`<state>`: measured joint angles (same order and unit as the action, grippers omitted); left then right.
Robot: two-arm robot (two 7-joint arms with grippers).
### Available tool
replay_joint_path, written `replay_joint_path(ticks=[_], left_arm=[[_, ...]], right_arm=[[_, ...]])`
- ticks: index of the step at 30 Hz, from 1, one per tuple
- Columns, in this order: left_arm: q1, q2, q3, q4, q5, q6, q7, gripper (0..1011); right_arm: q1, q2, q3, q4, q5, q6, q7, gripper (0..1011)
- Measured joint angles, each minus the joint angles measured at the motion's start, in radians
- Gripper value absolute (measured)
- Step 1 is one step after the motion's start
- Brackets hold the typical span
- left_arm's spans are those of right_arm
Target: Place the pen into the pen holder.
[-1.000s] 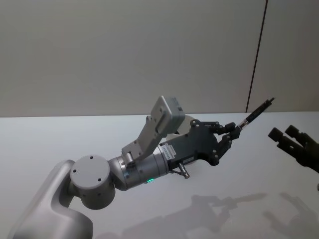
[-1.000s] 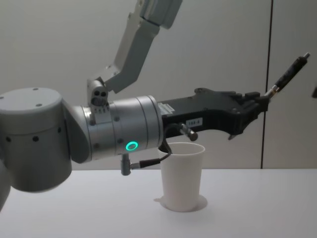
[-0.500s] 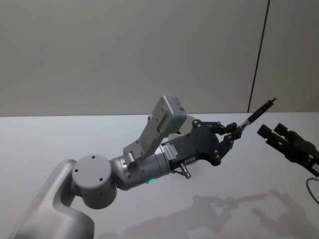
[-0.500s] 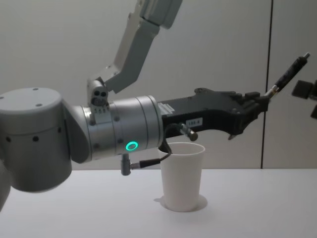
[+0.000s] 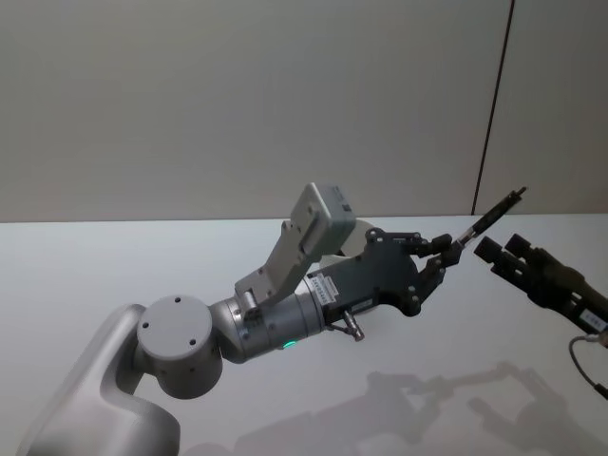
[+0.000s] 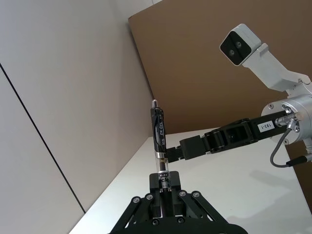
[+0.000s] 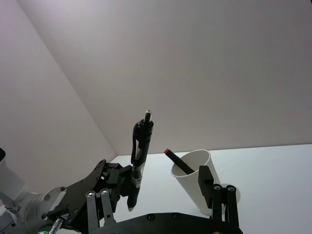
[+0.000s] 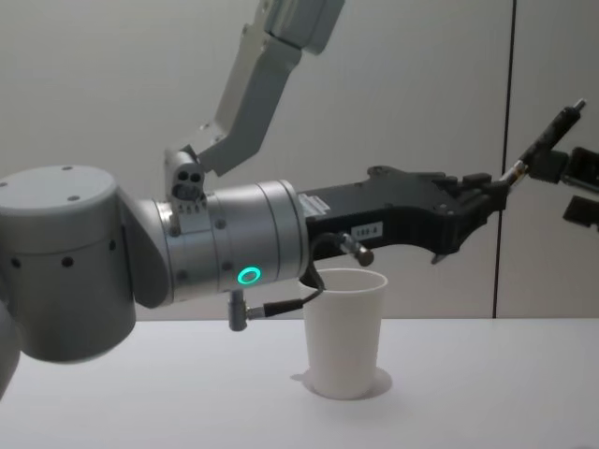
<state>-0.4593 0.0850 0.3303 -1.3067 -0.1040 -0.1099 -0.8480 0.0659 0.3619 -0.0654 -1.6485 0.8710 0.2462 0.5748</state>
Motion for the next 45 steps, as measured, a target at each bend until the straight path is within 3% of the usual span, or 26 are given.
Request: replay_joint_path(ticks=[31, 45], left_arm=[[0.000, 0.000, 0.000, 0.000, 0.000, 0.000, 0.000, 130], [0.000, 0.000, 0.000, 0.000, 0.000, 0.000, 0.000, 130]], right_arm=[[0.036, -0.011, -0.029, 0.020, 0.061, -0.026, 0.007, 1001], [0.043, -0.007, -0.041, 0.021, 0.064, -0.026, 0.001, 1001]])
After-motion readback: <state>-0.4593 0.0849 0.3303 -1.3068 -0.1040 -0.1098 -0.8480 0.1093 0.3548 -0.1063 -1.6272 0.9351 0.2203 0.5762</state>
